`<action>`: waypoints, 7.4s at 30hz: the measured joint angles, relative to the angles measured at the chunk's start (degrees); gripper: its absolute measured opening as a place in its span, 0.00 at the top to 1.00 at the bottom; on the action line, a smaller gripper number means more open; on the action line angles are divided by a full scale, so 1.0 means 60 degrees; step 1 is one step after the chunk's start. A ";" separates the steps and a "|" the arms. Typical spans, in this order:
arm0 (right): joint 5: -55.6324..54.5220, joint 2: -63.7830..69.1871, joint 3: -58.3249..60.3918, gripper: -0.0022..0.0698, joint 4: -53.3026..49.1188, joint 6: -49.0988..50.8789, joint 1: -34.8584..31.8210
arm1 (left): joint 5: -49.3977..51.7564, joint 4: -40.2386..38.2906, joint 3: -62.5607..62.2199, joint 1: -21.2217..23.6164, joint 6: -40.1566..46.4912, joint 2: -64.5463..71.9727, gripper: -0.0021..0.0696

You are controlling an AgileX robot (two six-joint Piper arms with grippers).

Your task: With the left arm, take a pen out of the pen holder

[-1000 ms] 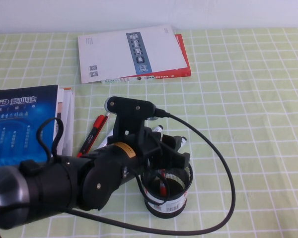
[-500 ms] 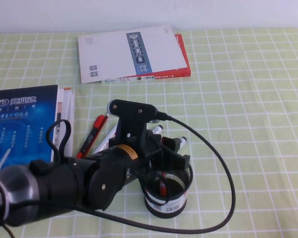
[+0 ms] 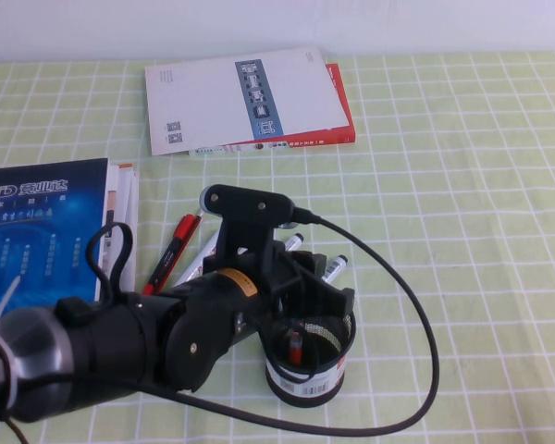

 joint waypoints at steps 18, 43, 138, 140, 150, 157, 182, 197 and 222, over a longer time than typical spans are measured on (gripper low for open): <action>0.0000 0.0000 0.0000 0.99 0.0000 0.0000 0.0000 | 0.0298 0.0000 -0.0023 0.0000 0.0696 -0.1118 0.91; 0.0000 0.0000 0.0000 0.99 0.0000 0.0000 0.0000 | 0.5892 0.1745 -0.3627 0.0714 0.1097 -0.3344 0.91; 0.0000 0.0000 0.0000 0.99 0.0000 0.0000 0.0000 | 0.8943 0.3669 -0.2383 0.3230 0.0001 -0.3383 0.97; 0.0000 0.0000 0.0000 0.99 0.0000 0.0000 0.0000 | 0.8394 0.3578 -0.1489 0.3230 -0.0115 -0.4323 0.97; 0.0000 0.0000 0.0000 0.99 0.0000 0.0000 0.0000 | 0.7363 0.3752 0.1331 0.3230 -0.0460 -0.7107 0.97; 0.0000 0.0000 0.0000 0.99 0.0000 0.0000 0.0000 | 0.7317 0.4161 0.1487 0.3230 -0.0713 -0.7154 0.97; 0.0000 0.0000 0.0000 0.99 0.0000 0.0000 0.0000 | 0.2228 0.3495 0.7516 0.7720 -0.0718 -1.5180 0.97; 0.0000 0.0000 0.0000 0.99 0.0000 0.0000 0.0000 | 0.4656 0.3693 0.7874 0.7996 -0.0540 -1.5536 0.97; 0.0000 0.0000 0.0000 0.99 0.0000 0.0000 0.0000 | 0.5520 0.3852 0.7883 0.7996 -0.0498 -1.5536 0.97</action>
